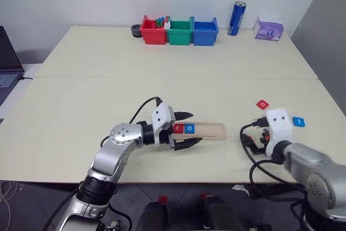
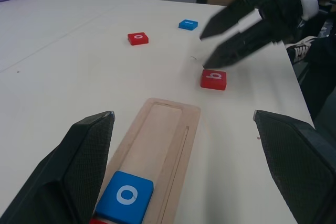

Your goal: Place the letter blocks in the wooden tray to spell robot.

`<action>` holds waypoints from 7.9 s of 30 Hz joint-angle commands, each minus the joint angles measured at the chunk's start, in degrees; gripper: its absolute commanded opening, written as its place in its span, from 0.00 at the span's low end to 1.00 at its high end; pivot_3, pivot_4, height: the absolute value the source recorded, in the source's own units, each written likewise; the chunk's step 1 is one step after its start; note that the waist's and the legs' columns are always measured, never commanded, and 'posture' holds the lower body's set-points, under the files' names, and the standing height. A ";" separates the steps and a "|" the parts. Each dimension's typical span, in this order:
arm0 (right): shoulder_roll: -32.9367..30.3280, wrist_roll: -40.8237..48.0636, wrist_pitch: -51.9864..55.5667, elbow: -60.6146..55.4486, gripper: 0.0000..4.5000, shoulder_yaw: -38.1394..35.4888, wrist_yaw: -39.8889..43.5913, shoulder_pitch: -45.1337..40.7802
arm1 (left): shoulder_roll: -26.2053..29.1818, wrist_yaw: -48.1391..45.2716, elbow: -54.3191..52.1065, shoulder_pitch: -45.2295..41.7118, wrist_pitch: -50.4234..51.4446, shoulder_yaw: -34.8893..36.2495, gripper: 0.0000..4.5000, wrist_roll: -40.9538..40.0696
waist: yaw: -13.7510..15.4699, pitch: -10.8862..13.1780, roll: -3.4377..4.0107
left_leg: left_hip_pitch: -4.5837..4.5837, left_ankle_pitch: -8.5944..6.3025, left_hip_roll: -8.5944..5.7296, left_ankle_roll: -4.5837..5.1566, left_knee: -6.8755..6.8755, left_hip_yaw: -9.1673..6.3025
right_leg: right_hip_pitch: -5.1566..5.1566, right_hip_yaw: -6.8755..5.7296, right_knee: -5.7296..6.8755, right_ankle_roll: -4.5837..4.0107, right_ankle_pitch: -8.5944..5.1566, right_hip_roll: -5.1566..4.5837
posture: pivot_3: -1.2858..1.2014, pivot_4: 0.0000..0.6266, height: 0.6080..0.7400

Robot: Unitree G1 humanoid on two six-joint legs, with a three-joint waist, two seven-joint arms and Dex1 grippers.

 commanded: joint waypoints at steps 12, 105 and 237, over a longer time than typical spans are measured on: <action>-21.79 0.55 -68.90 34.81 0.99 5.80 50.38 8.77 | 0.65 -7.85 -0.94 -1.24 -3.53 -1.84 1.00 -2.02 | 0.19 0.02 -0.13 | -0.12 -0.09 -0.03 0.13 -0.01 0.10 | 0.13 -0.11 -0.34 -0.17 0.06 -0.11 | 0.52 0.24 1.00; 0.69 -16.18 -83.67 63.04 0.32 30.49 51.66 -17.62 | 13.40 -12.63 1.78 1.75 -9.83 7.39 1.00 -3.63 | 0.39 0.02 -0.07 | 0.06 -0.07 0.06 0.09 0.11 -0.06 | 0.15 -0.22 0.08 -0.22 0.12 -0.37 | 0.52 0.24 1.00; -11.56 -11.61 -74.70 42.89 0.02 26.98 48.12 -0.04 | 12.67 -12.24 4.65 -1.11 -12.37 5.79 1.00 -2.59 | 0.39 0.01 -0.09 | 0.14 -0.06 0.01 0.08 0.19 -0.03 | 0.20 -0.16 0.08 -0.23 0.12 -0.10 | 0.52 0.24 1.00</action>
